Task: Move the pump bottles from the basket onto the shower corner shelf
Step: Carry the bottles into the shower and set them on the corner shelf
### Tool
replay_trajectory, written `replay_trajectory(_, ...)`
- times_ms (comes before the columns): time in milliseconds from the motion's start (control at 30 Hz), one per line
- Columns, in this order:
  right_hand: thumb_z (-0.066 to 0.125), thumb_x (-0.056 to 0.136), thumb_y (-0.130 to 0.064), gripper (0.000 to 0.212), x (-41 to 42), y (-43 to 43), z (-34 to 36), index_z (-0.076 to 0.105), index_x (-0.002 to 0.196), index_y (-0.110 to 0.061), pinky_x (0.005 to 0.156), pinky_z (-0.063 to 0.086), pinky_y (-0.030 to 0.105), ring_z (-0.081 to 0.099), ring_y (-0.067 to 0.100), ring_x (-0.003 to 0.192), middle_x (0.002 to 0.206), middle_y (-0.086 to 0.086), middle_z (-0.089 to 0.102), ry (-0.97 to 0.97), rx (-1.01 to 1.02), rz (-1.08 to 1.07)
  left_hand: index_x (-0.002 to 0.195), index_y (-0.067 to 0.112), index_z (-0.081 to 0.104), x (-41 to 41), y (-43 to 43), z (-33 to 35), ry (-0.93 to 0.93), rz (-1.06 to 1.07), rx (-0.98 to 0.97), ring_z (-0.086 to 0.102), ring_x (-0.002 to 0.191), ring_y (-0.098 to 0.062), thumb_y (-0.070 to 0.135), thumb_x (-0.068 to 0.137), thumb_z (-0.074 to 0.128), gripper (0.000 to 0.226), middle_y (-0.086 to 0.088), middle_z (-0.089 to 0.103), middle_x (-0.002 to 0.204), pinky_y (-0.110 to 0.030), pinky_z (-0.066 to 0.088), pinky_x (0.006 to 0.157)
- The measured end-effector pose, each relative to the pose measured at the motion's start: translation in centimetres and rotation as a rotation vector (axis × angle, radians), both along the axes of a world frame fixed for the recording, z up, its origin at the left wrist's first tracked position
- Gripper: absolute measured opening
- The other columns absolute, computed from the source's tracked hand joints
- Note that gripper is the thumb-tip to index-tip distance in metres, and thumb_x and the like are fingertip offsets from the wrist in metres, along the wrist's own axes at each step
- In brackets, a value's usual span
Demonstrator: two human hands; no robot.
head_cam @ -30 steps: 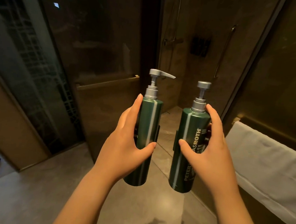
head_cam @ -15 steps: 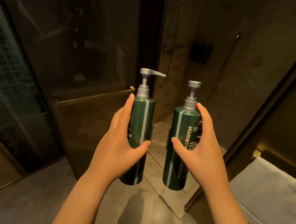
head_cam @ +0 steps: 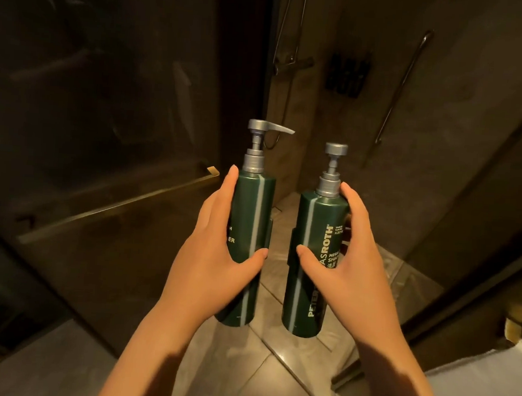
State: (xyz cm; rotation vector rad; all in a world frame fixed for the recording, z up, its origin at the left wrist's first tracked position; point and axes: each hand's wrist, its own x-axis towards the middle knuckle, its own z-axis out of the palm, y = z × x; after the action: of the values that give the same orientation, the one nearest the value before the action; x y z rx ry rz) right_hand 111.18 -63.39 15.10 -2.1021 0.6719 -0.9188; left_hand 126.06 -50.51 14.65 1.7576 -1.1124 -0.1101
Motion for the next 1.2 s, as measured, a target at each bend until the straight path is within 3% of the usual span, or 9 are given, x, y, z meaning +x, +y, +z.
replay_trajectory(100, 0.074, 0.073, -0.037, 0.092, 1.5, -3.6, -1.0, 0.012, 0.135, -0.064, 0.085, 0.038, 0.016, 0.041, -0.018, 0.112, 0.123, -0.042, 0.037, -0.004, 0.036, -0.009, 0.136, 0.065, -0.007, 1.7, -3.6, -0.4, 0.003, -0.006, 0.014, 0.037, 0.102, 0.03, 0.035, 0.07, 0.077, 0.11, 0.043, 0.02, 0.13, -0.01, 0.038, 0.065)
replay_trajectory(333, 0.074, 0.072, -0.034, 0.09, 4.8, -14.3, -1.1, 0.018, 0.138, -0.058, 0.095, 0.046, 0.03, 0.049, -0.002, 0.115, 0.129, -0.027, 0.045, -0.024, 0.059, 0.03, 0.138, 0.062, -0.007, 4.0, -14.1, 0.1, -0.037, 0.008, 0.039, 0.042, 0.102, 0.024, 0.034, 0.071, 0.077, 0.111, 0.043, 0.023, 0.129, -0.014, 0.043, 0.063)
replay_trajectory(500, 0.075, 0.071, -0.034, 0.09, 6.3, -23.5, 1.4, 0.018, 0.137, -0.059, 0.092, 0.05, 0.034, 0.054, 0.0, 0.112, 0.128, -0.021, 0.049, -0.093, 0.056, 0.046, 0.139, 0.06, -0.008, 5.5, -22.9, 3.0, -0.095, 0.019, 0.023, 0.036, 0.098, 0.032, 0.036, 0.071, 0.077, 0.111, 0.056, 0.015, 0.122, -0.004, 0.036, 0.054)
replay_trajectory(700, 0.074, 0.072, -0.033, 0.091, 7.8, -32.0, 2.0, 0.017, 0.139, -0.055, 0.076, 0.042, 0.015, 0.05, -0.007, 0.108, 0.116, -0.033, 0.044, -0.082, -0.067, 0.032, 0.137, 0.062, -0.009, 6.5, -30.7, 2.8, -0.114, 0.029, 0.022, 0.036, 0.098, 0.033, 0.04, 0.071, 0.076, 0.11, 0.056, 0.014, 0.123, -0.003, 0.034, 0.048)
replay_trajectory(867, 0.073, 0.073, -0.034, 0.091, 9.7, -37.0, 1.7, 0.015, 0.139, -0.056, 0.076, 0.041, 0.015, 0.049, -0.008, 0.108, 0.117, -0.034, 0.041, -0.058, -0.035, 0.052, 0.137, 0.063, -0.008, 8.6, -35.7, 2.5, -0.095, 0.036, 0.031, 0.035, 0.099, 0.033, 0.04, 0.07, 0.076, 0.11, 0.058, 0.012, 0.122, -0.009, 0.034, 0.063)
replay_trajectory(1033, 0.074, 0.073, -0.035, 0.093, 11.9, -42.1, 1.1, 0.013, 0.139, -0.058, 0.083, 0.043, 0.02, 0.051, -0.004, 0.111, 0.125, -0.024, 0.046, -0.054, -0.003, 0.035, 0.136, 0.064, -0.009, 11.4, -41.3, 1.7, -0.087, 0.045, 0.034, 0.032, 0.099, 0.035, 0.037, 0.069, 0.078, 0.113, 0.059, 0.01, 0.121, -0.007, 0.032, 0.064)
replay_trajectory(1200, 0.073, 0.073, -0.036, 0.092, 15.1, -48.1, 0.7, 0.013, 0.139, -0.057, 0.078, 0.038, 0.01, 0.044, -0.018, 0.106, 0.12, -0.035, 0.039, -0.04, -0.054, -0.007, 0.136, 0.064, -0.007, 14.9, -48.1, 1.0, -0.08, 0.013, 0.008, 0.031, 0.1, 0.035, 0.036, 0.069, 0.078, 0.112, 0.06, 0.011, 0.12, -0.009, 0.033, 0.066)
